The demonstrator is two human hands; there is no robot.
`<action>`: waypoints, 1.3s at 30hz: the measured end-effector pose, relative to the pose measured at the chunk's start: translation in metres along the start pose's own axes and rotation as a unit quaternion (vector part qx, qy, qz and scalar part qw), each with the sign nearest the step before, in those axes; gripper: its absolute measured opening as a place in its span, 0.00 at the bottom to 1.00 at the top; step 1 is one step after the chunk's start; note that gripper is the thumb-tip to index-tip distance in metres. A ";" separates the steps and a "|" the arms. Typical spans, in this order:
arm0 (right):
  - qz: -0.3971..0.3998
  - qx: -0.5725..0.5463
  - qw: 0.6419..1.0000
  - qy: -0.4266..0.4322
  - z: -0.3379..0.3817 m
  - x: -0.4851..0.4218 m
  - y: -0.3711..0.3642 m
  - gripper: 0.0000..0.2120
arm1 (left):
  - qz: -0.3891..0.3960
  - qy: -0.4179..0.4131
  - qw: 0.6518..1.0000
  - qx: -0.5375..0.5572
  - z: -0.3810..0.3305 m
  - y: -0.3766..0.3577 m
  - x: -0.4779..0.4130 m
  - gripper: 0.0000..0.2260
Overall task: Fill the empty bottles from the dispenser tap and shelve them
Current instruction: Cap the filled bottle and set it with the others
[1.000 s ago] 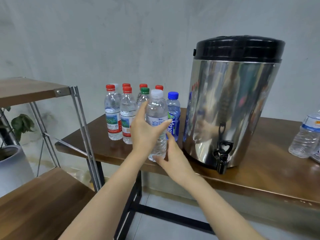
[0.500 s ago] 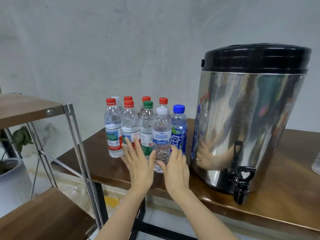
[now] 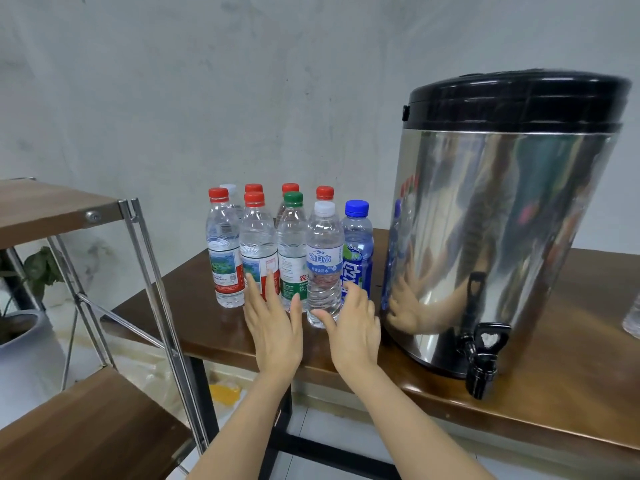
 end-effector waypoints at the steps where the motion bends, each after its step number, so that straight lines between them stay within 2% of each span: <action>1: 0.003 -0.008 1.000 0.008 -0.001 0.004 0.004 0.34 | -0.008 -0.002 1.000 0.010 0.000 0.001 0.002 0.30; 5: 0.001 -0.092 0.994 0.054 -0.006 0.029 0.030 0.27 | -0.033 -0.018 0.997 0.073 -0.015 0.006 0.026 0.25; 8: -0.021 -0.150 0.984 0.091 -0.010 0.052 0.060 0.20 | -0.058 -0.067 0.986 0.142 -0.046 0.018 0.050 0.24; 13: -0.058 -0.228 0.963 0.134 -0.031 0.090 0.121 0.16 | -0.080 -0.150 0.953 0.250 -0.116 0.050 0.080 0.18; 17: -0.122 -0.257 0.946 0.156 -0.058 0.109 0.174 0.13 | -0.097 -0.199 0.919 0.325 -0.178 0.066 0.097 0.16; 21: -0.192 -0.247 0.941 0.132 -0.107 0.107 0.221 0.11 | -0.059 -0.228 0.886 0.399 -0.244 0.059 0.115 0.14; 24: -0.228 -0.226 0.944 0.079 -0.155 0.095 0.248 0.11 | 0.013 -0.259 0.867 0.426 -0.287 0.036 0.130 0.14; 30: -0.258 -0.141 0.955 -0.028 -0.243 0.052 0.285 0.15 | 0.133 -0.287 0.879 0.357 -0.340 -0.043 0.139 0.18; 39: -0.203 0.027 0.972 -0.118 -0.298 -0.049 0.307 0.24 | 0.285 -0.249 0.909 0.171 -0.356 -0.165 0.126 0.20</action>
Point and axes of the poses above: each hand's wrist, its own x-axis away from the middle knuckle, its own y-axis out of the back of the hand, z = x × y, the point moved 5 cm from there along -x, towards the middle knuckle, and after that the axes turned 10 degrees about -y, right-handed, at the moved point
